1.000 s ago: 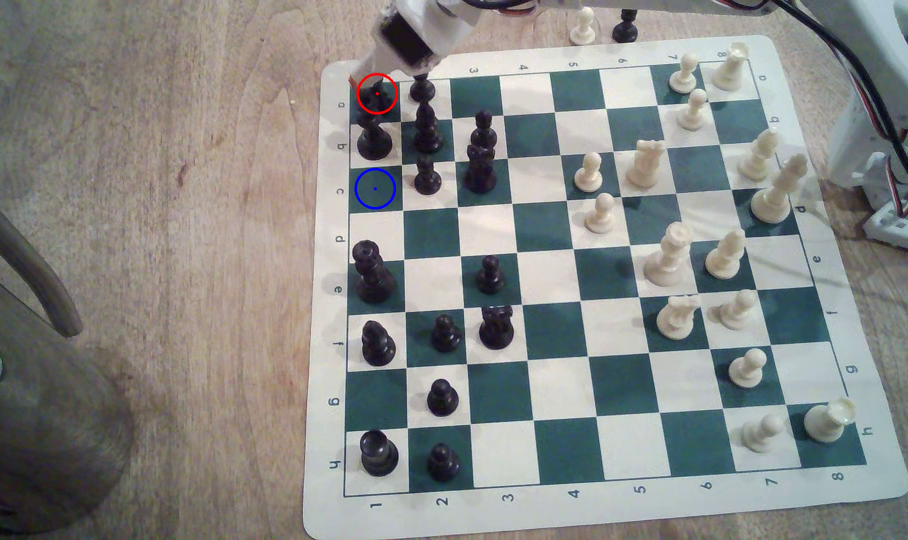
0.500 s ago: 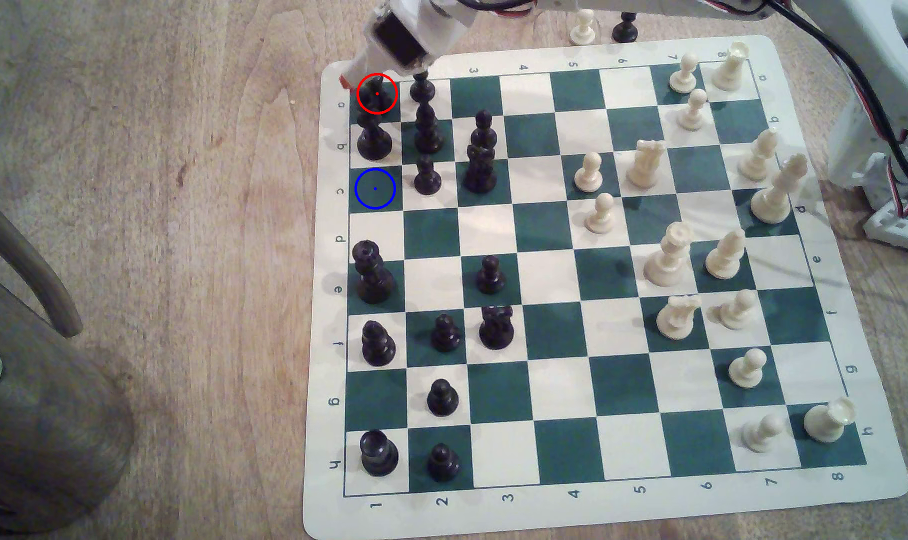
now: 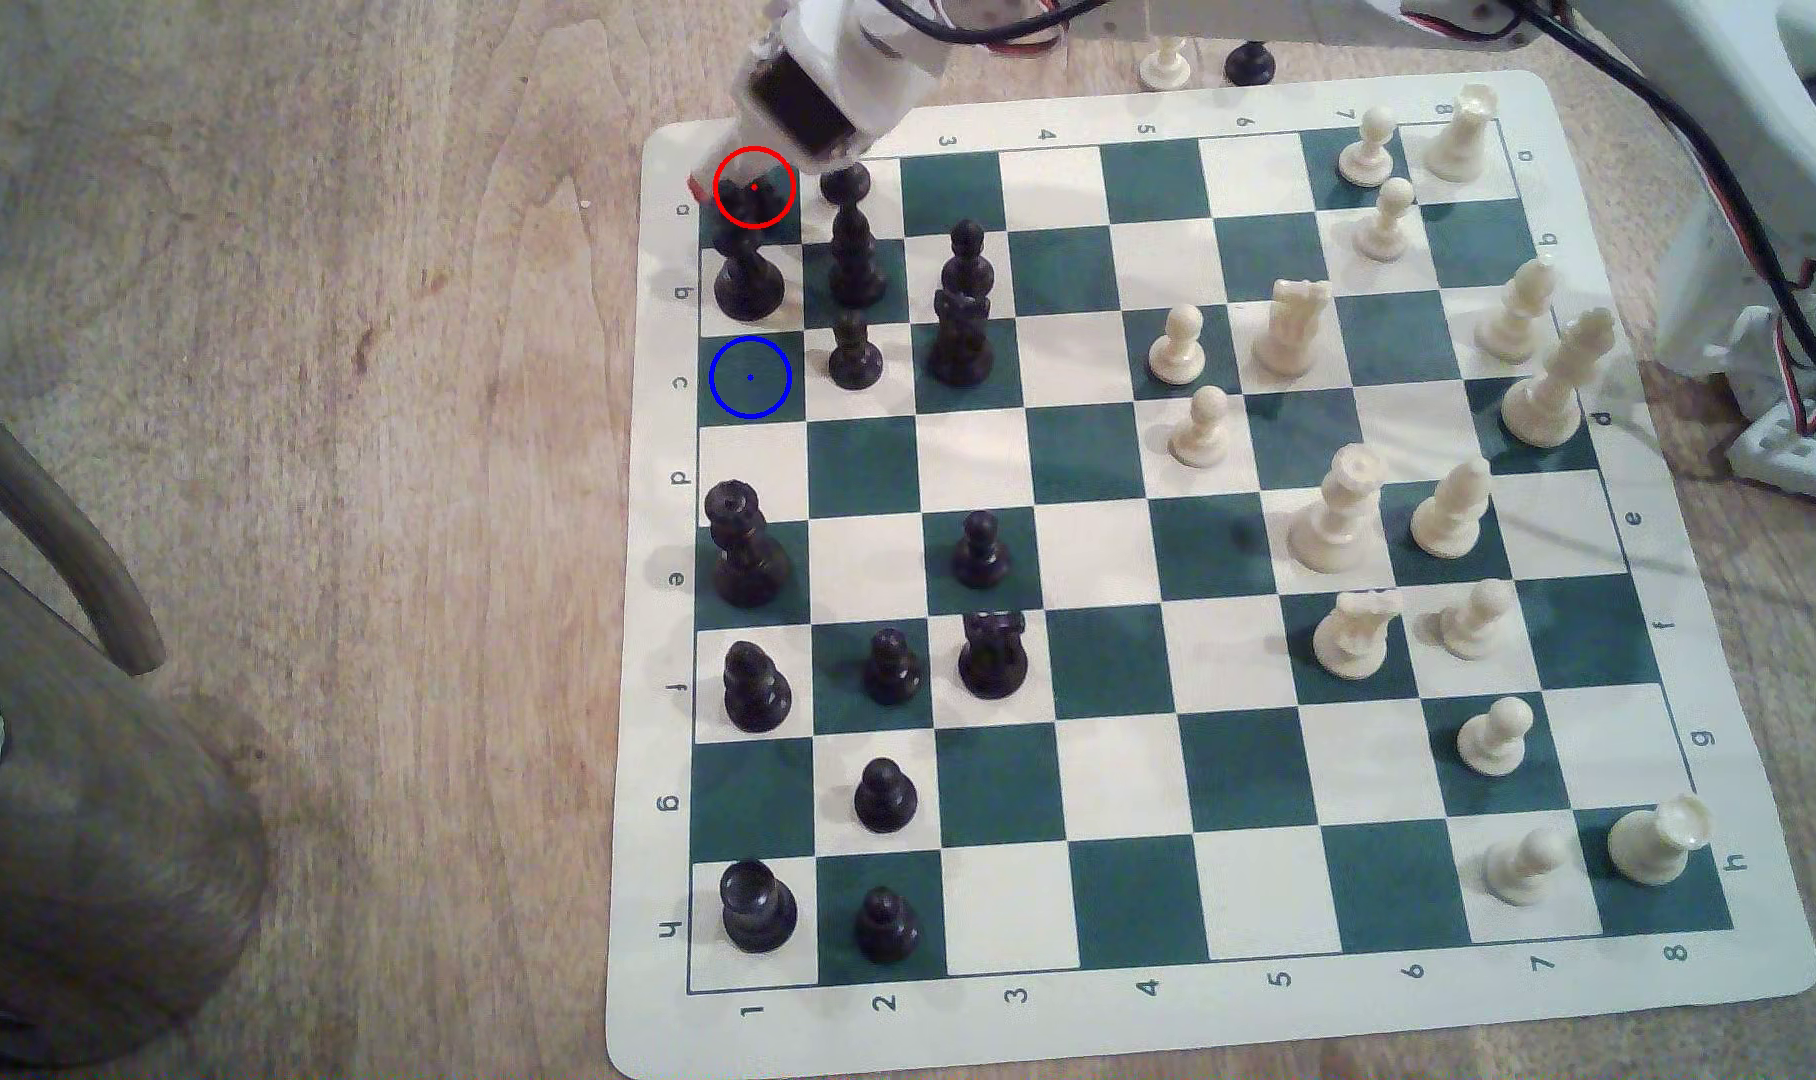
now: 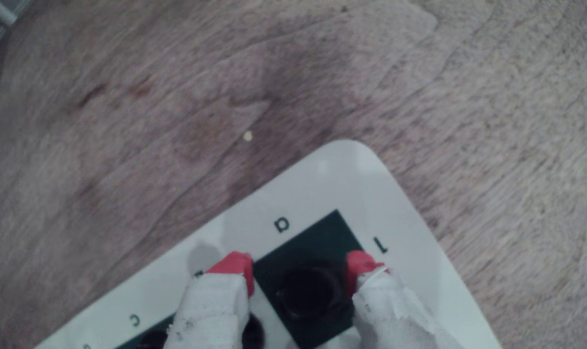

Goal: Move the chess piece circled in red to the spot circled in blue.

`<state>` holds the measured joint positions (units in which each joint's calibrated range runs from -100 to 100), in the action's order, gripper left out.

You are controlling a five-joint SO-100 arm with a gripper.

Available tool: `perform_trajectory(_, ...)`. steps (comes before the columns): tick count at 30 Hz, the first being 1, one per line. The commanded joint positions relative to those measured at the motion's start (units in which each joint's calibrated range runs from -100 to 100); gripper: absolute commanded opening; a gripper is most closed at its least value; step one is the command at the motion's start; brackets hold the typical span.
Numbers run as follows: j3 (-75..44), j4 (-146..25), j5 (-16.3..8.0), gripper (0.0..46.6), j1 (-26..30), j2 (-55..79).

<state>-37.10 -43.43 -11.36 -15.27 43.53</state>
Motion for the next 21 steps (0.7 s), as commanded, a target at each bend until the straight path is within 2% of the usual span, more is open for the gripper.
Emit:
perform_trajectory(1,-4.8,0.4,0.0,14.6,-0.5,-3.4)
perform_trajectory(18,-4.2,-1.3,0.3,12.4,-0.2,-3.0)
perform_trajectory(21,-4.2,-1.6,0.4,8.6,-0.2,-3.0)
